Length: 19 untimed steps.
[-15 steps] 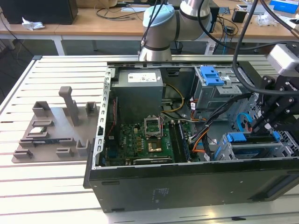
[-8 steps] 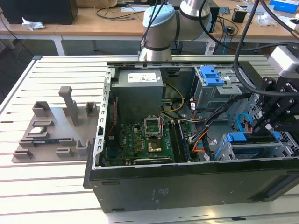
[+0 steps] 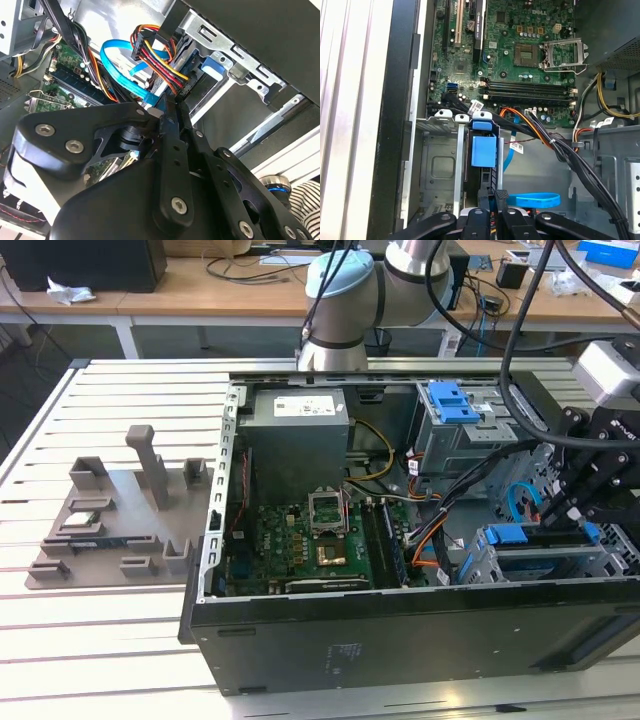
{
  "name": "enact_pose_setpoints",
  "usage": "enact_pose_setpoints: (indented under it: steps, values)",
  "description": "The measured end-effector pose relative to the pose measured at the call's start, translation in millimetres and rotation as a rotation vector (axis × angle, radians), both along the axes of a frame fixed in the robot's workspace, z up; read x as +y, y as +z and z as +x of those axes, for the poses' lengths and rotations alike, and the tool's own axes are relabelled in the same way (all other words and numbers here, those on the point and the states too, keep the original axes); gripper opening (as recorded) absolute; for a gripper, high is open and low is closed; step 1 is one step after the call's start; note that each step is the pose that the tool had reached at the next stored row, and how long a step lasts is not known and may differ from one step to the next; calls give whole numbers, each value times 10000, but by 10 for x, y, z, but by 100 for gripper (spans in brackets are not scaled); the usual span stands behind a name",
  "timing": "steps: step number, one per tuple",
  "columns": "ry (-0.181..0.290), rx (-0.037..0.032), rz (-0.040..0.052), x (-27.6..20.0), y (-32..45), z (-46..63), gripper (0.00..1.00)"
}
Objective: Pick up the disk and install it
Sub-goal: 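Insert the second disk wire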
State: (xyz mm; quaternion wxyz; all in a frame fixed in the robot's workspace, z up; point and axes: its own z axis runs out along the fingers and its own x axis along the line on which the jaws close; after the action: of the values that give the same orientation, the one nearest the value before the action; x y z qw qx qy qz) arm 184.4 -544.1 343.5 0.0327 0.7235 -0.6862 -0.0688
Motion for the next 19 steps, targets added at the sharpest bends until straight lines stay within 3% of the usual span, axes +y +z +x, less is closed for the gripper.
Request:
enact_pose_setpoints:
  steps: [3,11,15,19]
  values:
    - [1,-7,4,1,32,0,16]
    - [0,14,-2,-2,-8,0,16]
    - [0,9,2,-3,32,-3,16]
    - [-2,27,0,-7,21,-4,16]
